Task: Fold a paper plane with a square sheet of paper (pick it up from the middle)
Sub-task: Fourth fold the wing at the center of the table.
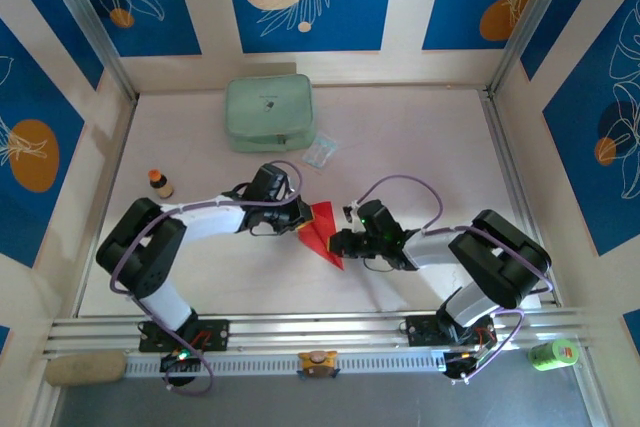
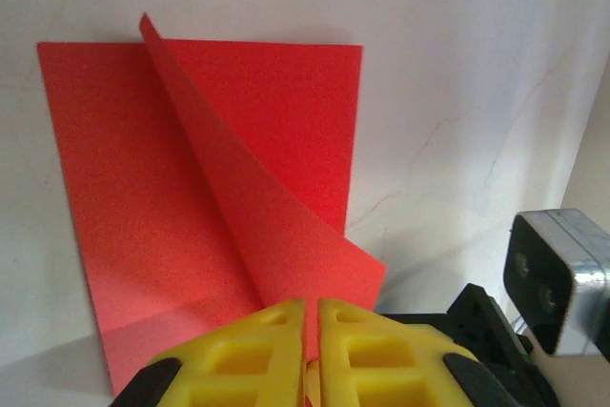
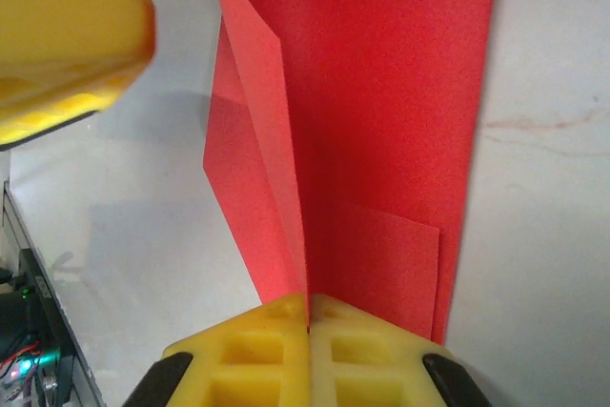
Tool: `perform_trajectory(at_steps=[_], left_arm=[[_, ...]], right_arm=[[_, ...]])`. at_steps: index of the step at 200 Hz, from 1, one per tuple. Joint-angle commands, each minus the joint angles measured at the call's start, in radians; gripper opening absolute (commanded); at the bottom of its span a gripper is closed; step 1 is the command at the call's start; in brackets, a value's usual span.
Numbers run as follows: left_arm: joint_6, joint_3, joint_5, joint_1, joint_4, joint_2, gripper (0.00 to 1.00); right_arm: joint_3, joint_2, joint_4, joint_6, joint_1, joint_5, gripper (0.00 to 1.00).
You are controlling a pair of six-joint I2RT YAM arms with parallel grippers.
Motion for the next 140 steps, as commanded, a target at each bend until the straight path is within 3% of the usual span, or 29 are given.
perform_trajectory(at_steps=[1,84,140], left_arm=[[-0.012,-0.016,0.038,-0.009,0.041,0.035,0.11],[-0.002,-0.057,0.032,-0.020,0.064,0.115,0.09],[0.042,-0.056,-0.010,-0.020,-0.007,0.131,0.08]], right_arm=[[-0.023,0.014,0.069,0.052,-0.013,-0.045,0.05],[-0.062,0.052,0.185,0.130,-0.060,-0.116,0.06],[-0.077,0.067,0.229,0.143,-0.111,-0.188,0.06]])
